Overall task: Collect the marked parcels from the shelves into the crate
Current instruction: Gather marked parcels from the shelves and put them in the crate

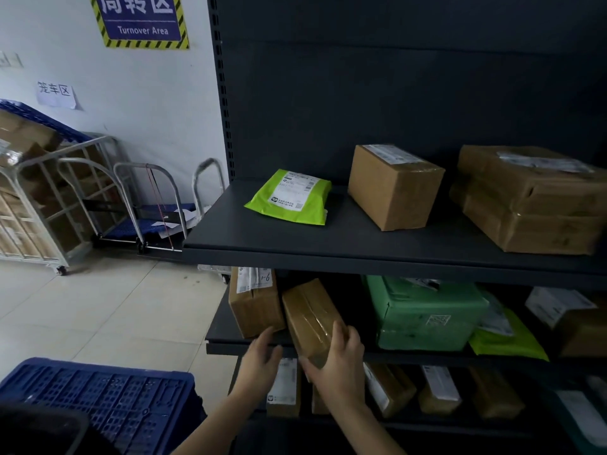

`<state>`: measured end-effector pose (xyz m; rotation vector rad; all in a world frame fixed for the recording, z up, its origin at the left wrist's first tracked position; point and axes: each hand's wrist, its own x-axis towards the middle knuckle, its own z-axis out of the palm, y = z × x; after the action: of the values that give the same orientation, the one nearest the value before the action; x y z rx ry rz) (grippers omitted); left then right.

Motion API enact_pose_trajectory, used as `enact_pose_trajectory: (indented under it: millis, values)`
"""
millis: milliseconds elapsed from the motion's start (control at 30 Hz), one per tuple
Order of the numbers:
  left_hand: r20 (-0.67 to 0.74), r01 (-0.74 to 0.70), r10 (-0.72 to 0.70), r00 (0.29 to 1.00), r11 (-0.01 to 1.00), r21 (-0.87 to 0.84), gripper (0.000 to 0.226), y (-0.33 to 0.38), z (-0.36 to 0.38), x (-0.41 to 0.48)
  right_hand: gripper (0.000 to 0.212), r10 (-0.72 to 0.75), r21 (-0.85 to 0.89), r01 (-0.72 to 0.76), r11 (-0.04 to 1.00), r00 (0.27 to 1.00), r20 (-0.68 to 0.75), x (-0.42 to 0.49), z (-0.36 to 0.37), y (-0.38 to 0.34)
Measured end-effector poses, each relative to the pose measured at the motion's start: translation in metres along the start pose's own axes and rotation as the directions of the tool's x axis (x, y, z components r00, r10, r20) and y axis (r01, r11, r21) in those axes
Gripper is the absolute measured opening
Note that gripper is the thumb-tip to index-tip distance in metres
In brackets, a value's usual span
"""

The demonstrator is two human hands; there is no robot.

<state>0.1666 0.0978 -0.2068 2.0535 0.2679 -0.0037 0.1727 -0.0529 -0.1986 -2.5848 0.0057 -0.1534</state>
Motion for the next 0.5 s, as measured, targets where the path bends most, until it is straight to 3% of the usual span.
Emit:
enact_pose_trajectory:
  millis: [100, 167, 367, 500]
  values:
    - [0.109, 0.072, -0.037, 0.993, 0.938, -0.338, 0.046, 0.017, 0.018, -0.006, 0.084, -0.101, 0.114, 0.097, 0.989, 0.994, 0.031, -0.015, -0.003, 0.006]
    - [0.11, 0.144, -0.104, 0.988, 0.877, -0.458, 0.049, 0.022, 0.025, -0.006, 0.07, -0.146, 0.199, 0.136, 0.971, 0.989, 0.037, -0.023, -0.007, 0.011]
    - [0.215, 0.284, -0.197, 0.957, 0.797, -0.533, 0.041, 0.024, 0.038, -0.012, 0.051, -0.317, 0.23, 0.304, 0.925, 0.948, 0.02, -0.03, -0.018, 0.02]
    - [0.177, 0.231, -0.16, 0.971, 0.818, -0.527, 0.043, 0.021, 0.042, -0.014, 0.048, -0.378, 0.232, 0.346, 0.909, 0.92, 0.107, -0.029, -0.017, 0.028]
